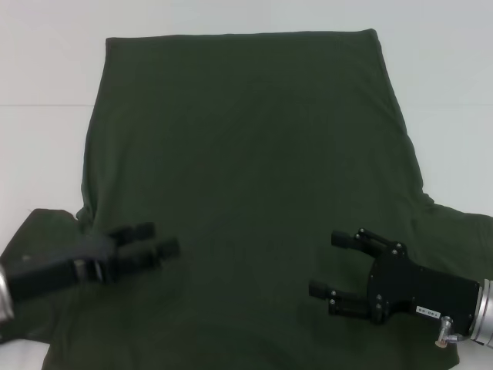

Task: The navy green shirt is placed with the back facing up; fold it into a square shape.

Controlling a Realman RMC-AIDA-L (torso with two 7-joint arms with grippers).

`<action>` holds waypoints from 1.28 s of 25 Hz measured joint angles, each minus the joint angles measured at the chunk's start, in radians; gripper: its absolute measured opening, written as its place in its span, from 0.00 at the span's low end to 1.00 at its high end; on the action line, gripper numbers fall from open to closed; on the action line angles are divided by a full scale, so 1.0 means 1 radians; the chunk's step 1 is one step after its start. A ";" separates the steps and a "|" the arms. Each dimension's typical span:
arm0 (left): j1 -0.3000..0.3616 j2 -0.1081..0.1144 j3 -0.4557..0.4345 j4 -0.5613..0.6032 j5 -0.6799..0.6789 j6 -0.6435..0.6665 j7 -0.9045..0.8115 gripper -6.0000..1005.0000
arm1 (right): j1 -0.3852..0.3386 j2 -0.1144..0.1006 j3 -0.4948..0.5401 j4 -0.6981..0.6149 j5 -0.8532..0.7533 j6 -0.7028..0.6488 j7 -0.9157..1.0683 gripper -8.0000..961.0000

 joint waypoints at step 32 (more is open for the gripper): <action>0.002 0.210 -0.098 0.279 0.517 -0.047 -1.106 0.90 | 0.034 -0.001 0.000 0.015 0.002 0.002 0.010 0.98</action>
